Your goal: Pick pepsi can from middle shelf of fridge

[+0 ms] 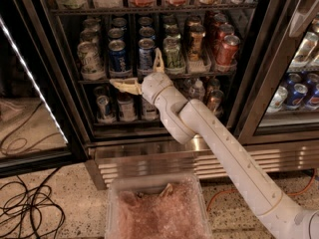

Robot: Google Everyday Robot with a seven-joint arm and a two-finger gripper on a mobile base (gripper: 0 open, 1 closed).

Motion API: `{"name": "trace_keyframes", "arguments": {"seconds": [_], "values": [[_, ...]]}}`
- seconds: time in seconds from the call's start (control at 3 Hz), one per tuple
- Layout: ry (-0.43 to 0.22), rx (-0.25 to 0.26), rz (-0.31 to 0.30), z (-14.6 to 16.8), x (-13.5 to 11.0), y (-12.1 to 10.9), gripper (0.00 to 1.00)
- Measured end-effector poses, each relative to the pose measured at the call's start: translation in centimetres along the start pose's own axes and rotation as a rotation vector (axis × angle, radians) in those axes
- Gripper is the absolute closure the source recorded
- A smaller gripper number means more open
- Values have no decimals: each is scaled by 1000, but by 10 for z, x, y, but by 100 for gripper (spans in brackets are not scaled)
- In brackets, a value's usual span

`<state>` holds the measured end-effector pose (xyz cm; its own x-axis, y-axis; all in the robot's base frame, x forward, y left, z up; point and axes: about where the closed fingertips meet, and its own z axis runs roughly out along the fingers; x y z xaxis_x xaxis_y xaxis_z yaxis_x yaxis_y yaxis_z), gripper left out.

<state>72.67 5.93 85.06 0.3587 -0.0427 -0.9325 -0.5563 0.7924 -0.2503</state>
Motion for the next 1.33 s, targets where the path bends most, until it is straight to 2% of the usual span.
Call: {"name": "trace_keyframes", "arguments": {"seconds": [0.33, 1.0, 1.33], "values": [[0, 0, 0, 0, 0, 0, 15], [0, 0, 0, 0, 0, 0, 0], [-1, 1, 0, 0, 0, 0, 0]]}}
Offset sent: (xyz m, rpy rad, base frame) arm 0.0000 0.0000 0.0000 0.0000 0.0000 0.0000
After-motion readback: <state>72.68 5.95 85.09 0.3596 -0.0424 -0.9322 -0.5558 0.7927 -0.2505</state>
